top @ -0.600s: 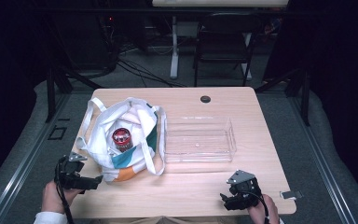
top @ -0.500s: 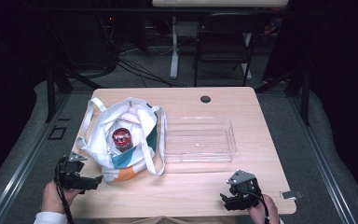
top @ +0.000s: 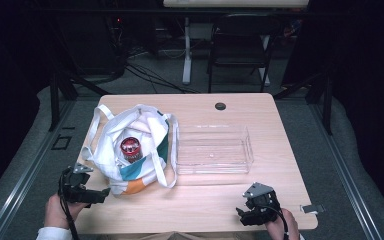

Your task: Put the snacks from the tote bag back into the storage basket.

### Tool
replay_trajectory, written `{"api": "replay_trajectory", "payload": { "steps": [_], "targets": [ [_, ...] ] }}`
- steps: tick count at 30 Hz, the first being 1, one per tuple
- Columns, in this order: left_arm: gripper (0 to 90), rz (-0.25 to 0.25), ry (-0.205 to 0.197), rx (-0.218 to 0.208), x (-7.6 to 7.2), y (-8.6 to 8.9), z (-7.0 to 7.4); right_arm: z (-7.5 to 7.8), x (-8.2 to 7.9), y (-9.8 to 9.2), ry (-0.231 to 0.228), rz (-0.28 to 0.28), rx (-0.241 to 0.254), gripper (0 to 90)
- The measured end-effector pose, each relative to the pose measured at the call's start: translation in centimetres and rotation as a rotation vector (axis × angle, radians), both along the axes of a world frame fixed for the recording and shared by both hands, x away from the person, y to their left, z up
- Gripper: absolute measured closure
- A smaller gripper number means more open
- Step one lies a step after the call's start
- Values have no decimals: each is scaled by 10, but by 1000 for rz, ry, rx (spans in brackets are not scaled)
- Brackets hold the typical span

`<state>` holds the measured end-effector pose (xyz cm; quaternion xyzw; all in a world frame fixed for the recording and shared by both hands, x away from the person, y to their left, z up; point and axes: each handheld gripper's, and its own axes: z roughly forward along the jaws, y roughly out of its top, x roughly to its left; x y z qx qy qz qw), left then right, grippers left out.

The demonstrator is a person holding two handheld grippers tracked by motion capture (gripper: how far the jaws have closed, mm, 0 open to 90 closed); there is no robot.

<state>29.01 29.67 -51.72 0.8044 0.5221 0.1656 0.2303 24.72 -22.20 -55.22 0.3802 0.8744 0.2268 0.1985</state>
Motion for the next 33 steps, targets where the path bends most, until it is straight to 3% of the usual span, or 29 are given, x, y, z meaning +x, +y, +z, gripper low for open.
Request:
{"api": "replay_trajectory", "payload": {
  "steps": [12, 25, 33],
  "targets": [
    [0, 6, -1, -29, 0, -2, 8, 0, 0, 0, 1, -2, 9, 147],
    [0, -5, -11, -25, 4, -8, 21, 0, 0, 0, 0, -7, 5, 147],
    [0, -14, -44, -23, 8, -15, 34, 0, 0, 0, -1, -5, 4, 147]
  ]
}}
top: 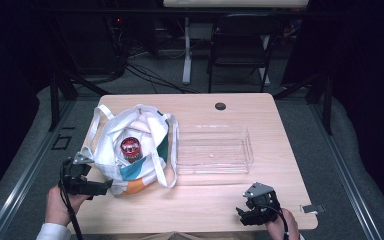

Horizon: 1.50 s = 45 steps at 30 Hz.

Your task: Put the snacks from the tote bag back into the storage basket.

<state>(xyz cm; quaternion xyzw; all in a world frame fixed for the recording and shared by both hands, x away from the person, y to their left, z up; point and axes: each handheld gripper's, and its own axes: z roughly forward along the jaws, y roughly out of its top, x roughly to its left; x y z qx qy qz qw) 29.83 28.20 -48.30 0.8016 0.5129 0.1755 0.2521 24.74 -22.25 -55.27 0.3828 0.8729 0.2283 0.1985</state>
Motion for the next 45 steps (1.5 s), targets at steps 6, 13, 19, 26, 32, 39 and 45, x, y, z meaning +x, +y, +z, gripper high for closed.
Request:
{"api": "replay_trajectory", "payload": {
  "steps": [6, 13, 19, 26, 32, 39, 45],
  "targets": [
    [0, -6, -10, -2, 4, 0, 7, 0, 0, 0, -2, -3, 1, 147],
    [0, -10, -13, 8, 11, -6, 13, 0, 1, 0, -3, -2, 2, 147],
    [0, -29, -3, 11, 19, -12, 17, 0, 1, 0, -3, -2, 2, 147],
    [0, -41, -6, 22, 27, -18, 21, 0, 1, 0, -1, 1, 1, 147],
    [0, -52, -17, 21, 34, -24, 28, 0, 1, 0, -1, 2, 2, 147],
    [0, -65, -24, 23, 46, -31, 36, -1, 1, 1, -3, 1, 3, 147],
    [0, -79, -25, 23, 55, -38, 41, 0, 1, 0, -2, 2, 2, 147]
  ]
}}
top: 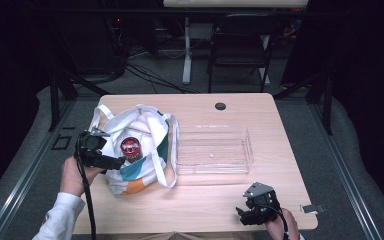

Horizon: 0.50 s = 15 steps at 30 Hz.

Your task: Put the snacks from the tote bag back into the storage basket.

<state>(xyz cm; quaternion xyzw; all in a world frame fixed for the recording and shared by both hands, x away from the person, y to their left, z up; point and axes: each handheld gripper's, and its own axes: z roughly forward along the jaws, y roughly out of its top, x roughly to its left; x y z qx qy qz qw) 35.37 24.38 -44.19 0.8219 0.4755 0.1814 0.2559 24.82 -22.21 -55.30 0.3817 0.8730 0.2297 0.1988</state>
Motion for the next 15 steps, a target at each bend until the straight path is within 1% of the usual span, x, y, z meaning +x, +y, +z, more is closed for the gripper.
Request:
{"api": "replay_trajectory", "payload": {
  "steps": [7, 9, 11, 12, 15],
  "targets": [
    [0, -16, 1, 2, 10, -6, 6, 0, 0, 0, 1, 1, 1, 146],
    [0, -18, 3, 9, 15, -8, 9, 0, 0, 0, -1, 0, 1, 147],
    [0, -19, 1, 5, 17, -9, 9, 0, 0, 0, -1, 0, -1, 147],
    [0, -13, -6, 15, 19, -10, 10, 0, 0, 0, -1, 0, -1, 147],
    [0, -24, 3, 8, 26, -14, 11, 0, 0, 0, -1, 1, 2, 147]
  ]
}}
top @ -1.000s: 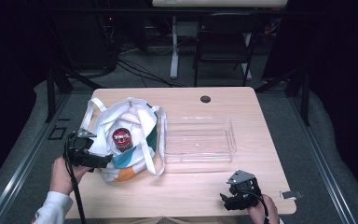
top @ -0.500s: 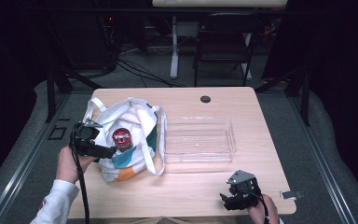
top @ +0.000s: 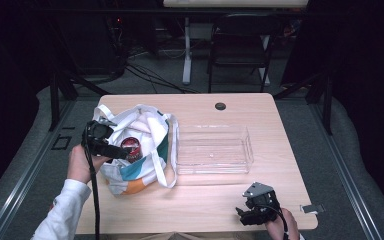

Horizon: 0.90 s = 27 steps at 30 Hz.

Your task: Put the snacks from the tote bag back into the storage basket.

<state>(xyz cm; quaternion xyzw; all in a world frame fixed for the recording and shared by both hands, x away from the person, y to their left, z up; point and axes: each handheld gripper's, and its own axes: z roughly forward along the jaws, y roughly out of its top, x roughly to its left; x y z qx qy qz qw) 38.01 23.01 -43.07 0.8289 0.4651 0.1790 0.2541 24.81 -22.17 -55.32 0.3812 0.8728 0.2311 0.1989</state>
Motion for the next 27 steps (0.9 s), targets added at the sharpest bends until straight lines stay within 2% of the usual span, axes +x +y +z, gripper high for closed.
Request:
{"api": "replay_trajectory", "payload": {
  "steps": [5, 14, 20, 27],
  "targets": [
    [0, 2, -2, 9, 7, -5, 0, 0, 0, 0, 0, 0, 0, 147],
    [0, -4, 22, -1, 25, -12, -2, 0, 0, 0, 1, 1, 2, 147],
    [0, -3, 41, 2, 35, -15, -7, 0, 0, 0, 2, 3, 1, 147],
    [0, 4, 71, 7, 45, -16, -21, 0, 0, 0, 2, 3, 1, 147]
  ]
}}
